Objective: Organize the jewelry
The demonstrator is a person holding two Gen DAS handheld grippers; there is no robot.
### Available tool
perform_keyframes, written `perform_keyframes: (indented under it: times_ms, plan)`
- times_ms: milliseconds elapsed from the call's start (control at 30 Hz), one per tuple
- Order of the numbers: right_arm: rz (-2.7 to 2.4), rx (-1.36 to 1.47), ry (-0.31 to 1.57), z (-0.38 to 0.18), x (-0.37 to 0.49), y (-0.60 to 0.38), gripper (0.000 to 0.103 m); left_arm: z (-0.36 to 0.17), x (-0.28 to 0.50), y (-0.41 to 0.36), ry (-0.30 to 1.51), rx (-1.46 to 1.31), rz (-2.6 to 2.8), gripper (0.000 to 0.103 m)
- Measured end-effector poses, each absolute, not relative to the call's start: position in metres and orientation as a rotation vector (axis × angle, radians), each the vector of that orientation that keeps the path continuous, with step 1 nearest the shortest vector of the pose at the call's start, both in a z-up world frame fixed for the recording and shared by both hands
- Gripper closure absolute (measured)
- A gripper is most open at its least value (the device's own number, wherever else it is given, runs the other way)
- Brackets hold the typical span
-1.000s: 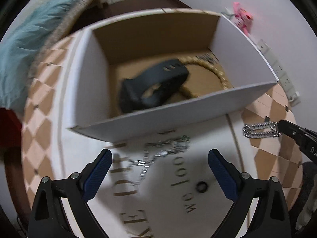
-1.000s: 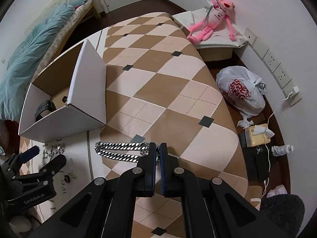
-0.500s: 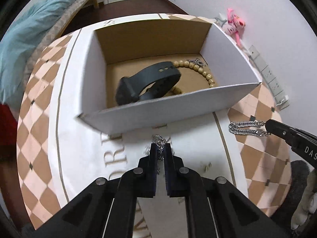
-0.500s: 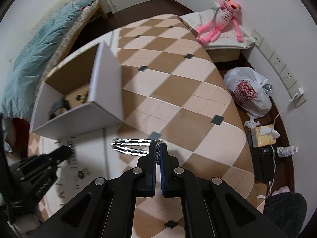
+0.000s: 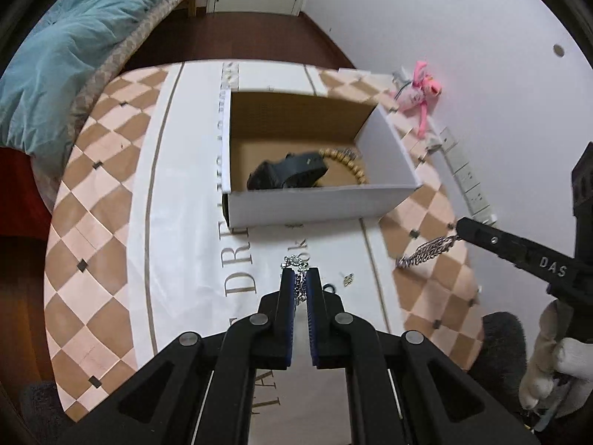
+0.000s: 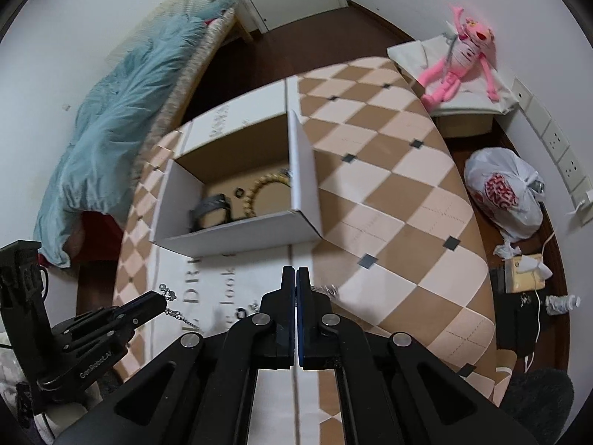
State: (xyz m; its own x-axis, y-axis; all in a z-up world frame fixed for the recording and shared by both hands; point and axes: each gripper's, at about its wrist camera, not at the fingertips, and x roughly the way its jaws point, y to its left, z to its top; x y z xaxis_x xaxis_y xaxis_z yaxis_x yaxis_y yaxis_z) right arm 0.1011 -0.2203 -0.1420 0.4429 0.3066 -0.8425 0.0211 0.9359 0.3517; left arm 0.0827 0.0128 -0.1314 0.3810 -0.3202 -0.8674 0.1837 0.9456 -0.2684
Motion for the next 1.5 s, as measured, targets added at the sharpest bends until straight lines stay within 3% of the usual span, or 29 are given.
perform_keyframes:
  times_ms: [467,633,733,767,833,867,900,1267,1333,1367,1400,1467,1500]
  plan:
    - [0.282,0.303,0.948,-0.042,0.129,-0.204,0.103,-0.038,0.112,0.019,0.957,-0.175,-0.386,0.101]
    - [0.276,0.316,0.928,-0.037,0.132,-0.204,0.103,-0.049,0.113,0.024,0.984,-0.157,-0.300,0.098]
    - [0.263,0.332,0.955,-0.053,0.126,-0.207,0.103,-0.081,0.108,0.025,1.039,-0.114,-0.233,0.091]
    - [0.256,0.346,0.976,-0.065,0.123,-0.210,0.103,-0.092,0.105,0.025,1.050,-0.105,-0.214,0.083]
    - [0.240,0.357,1.014,-0.085,0.116,-0.213,0.103,-0.110,0.101,0.026,1.069,-0.083,-0.170,0.053]
    - [0.233,0.360,1.027,-0.093,0.114,-0.215,0.103,-0.124,0.100,0.026,1.089,-0.072,-0.147,0.023]
    - [0.225,0.364,1.050,-0.105,0.110,-0.217,0.103,-0.132,0.099,0.026,1.101,-0.072,-0.144,0.014]
    - [0.110,0.409,1.190,-0.189,0.080,-0.244,0.103,-0.205,0.094,-0.012,1.212,0.025,-0.160,0.015]
    - [0.099,0.412,1.195,-0.193,0.078,-0.247,0.103,-0.211,0.094,-0.017,1.211,0.032,-0.176,0.029]
    - [0.096,0.414,1.196,-0.193,0.078,-0.248,0.103,-0.210,0.093,-0.021,1.191,0.057,-0.168,0.041]
    - [0.093,0.416,1.197,-0.194,0.077,-0.250,0.103,-0.209,0.093,-0.023,1.179,0.071,-0.171,0.064]
    - [0.090,0.418,1.195,-0.193,0.077,-0.251,0.103,-0.206,0.091,-0.025,1.158,0.079,-0.178,0.094]
    - [0.094,0.422,1.194,-0.192,0.078,-0.251,0.103,-0.205,0.091,-0.023,1.160,0.064,-0.182,0.098]
